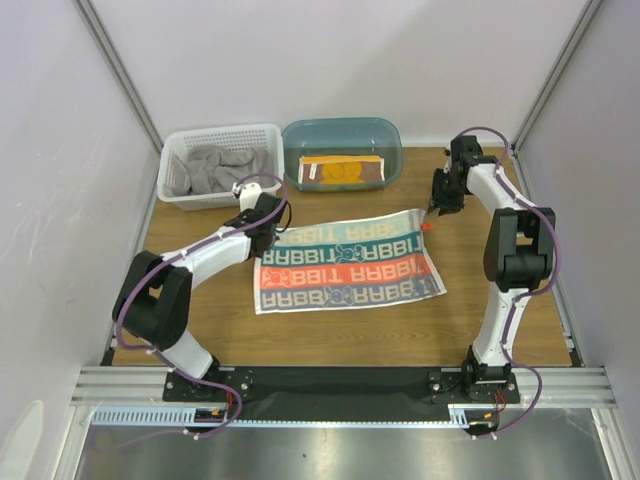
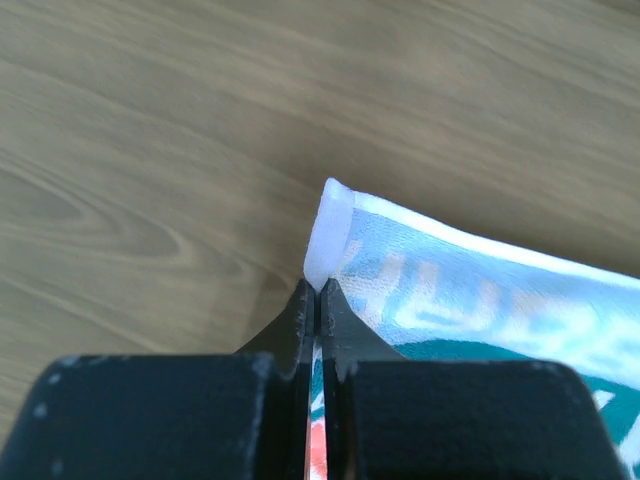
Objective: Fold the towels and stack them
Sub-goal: Flatten out the crumpled towel
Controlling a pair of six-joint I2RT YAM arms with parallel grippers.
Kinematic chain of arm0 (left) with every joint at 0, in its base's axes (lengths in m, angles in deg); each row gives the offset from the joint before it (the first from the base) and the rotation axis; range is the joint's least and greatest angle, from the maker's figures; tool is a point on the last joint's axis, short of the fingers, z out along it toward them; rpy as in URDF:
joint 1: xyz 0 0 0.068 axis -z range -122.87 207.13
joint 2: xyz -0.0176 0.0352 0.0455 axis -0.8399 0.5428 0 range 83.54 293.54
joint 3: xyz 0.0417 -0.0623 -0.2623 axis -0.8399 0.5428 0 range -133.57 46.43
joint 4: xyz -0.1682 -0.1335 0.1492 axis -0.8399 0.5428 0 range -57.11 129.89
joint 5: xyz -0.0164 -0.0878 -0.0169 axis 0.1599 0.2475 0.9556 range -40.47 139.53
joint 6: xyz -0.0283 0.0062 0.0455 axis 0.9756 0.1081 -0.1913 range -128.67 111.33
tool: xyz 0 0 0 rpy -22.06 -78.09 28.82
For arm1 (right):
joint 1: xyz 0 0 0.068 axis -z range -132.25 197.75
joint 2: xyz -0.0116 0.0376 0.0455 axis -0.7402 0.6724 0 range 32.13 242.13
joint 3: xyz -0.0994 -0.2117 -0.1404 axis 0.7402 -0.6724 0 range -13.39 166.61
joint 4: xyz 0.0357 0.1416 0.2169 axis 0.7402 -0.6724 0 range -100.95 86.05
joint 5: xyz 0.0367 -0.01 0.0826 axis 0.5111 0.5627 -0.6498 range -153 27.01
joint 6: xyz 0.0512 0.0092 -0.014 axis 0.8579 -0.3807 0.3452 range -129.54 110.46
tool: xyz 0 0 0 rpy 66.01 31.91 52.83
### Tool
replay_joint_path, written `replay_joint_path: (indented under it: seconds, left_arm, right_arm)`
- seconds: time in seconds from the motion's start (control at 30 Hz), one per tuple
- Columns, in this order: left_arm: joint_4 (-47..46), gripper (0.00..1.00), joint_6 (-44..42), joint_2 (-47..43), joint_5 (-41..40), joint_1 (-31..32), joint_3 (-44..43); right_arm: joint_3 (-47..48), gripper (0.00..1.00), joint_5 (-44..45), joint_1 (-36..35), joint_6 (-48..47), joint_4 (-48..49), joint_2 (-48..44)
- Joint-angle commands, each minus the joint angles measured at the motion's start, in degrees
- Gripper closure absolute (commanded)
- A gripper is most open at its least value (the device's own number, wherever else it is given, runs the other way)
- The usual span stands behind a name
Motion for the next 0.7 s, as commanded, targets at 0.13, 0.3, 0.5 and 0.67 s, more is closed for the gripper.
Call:
replay_joint_path:
  seconds: [0.13, 0.3, 0.5, 0.67]
  left_arm:
    - [0.9, 1.00, -6.8, 7.3, -2.9, -4.5, -6.5]
    - [-0.9, 1.00, -11.5, 11.3, 0.0, -4.8, -10.7]
    - [1.8, 0.86, -12.5, 11.2, -0.3, -5.2, -13.9]
    - [3.3, 0.44, -13.0, 7.1, -0.1, -6.3, -11.1]
  right_arm:
    - [6.6, 0.35, 0.3, -0.7, 1.6, -2.2, 0.4]
    - [0.2, 0.36, -2.6, -1.1, 5.7, -2.4, -4.9]
    - [-8.2, 0.40, -7.0, -2.8, 10.7, 5.1, -10.2]
    - [-9.4, 0.41, -7.8, -5.6, 11.5, 8.4, -9.5]
